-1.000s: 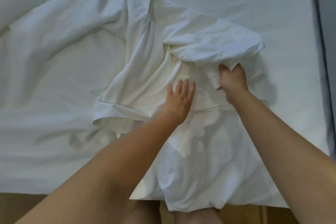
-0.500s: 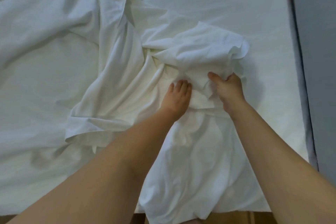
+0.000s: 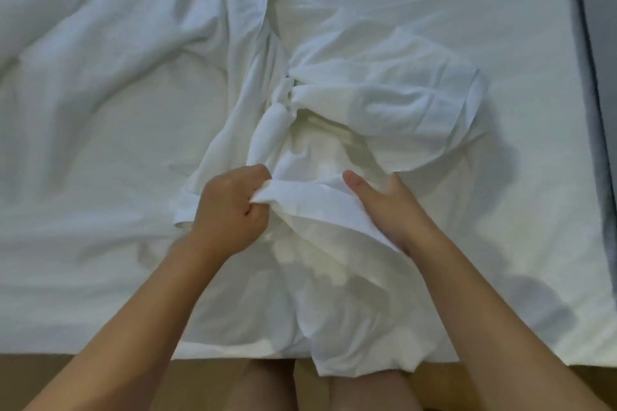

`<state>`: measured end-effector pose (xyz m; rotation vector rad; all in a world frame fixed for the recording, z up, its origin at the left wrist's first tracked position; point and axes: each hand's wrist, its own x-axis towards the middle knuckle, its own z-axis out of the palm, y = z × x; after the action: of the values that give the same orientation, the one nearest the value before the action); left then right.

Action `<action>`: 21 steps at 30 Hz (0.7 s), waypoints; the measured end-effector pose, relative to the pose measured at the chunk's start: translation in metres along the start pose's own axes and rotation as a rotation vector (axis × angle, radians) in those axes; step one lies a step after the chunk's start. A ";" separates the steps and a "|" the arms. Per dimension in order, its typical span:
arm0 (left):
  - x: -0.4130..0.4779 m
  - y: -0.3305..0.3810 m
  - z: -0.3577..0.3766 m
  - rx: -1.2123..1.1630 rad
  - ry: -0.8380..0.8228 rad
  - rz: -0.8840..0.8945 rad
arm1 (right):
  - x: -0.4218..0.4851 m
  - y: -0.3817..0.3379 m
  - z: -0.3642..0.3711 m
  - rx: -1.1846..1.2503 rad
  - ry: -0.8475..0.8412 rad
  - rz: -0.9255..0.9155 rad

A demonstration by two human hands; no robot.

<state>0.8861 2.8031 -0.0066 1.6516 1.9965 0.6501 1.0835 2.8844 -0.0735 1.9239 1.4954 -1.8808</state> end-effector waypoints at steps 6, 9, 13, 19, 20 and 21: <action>-0.049 -0.003 -0.078 -0.379 0.247 -0.285 | -0.052 -0.013 0.069 -0.404 -0.168 -0.311; -0.063 -0.022 -0.120 -0.656 0.617 -0.554 | -0.046 -0.022 0.087 -0.470 -0.108 -0.203; -0.082 -0.045 -0.142 -0.444 0.387 -0.415 | -0.065 -0.040 0.135 -0.055 0.114 -0.321; -0.091 -0.072 -0.163 -0.394 0.152 -0.176 | -0.101 -0.081 0.197 0.312 0.242 -0.344; -0.090 -0.071 -0.169 -0.453 0.135 -0.164 | -0.103 -0.081 0.202 0.299 0.211 -0.296; -0.091 -0.070 -0.174 -0.521 0.114 -0.164 | -0.103 -0.079 0.205 0.269 0.207 -0.251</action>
<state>0.7396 2.6909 0.0899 1.1514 1.8060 1.1086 0.9047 2.7376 -0.0001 2.1957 1.6870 -2.1400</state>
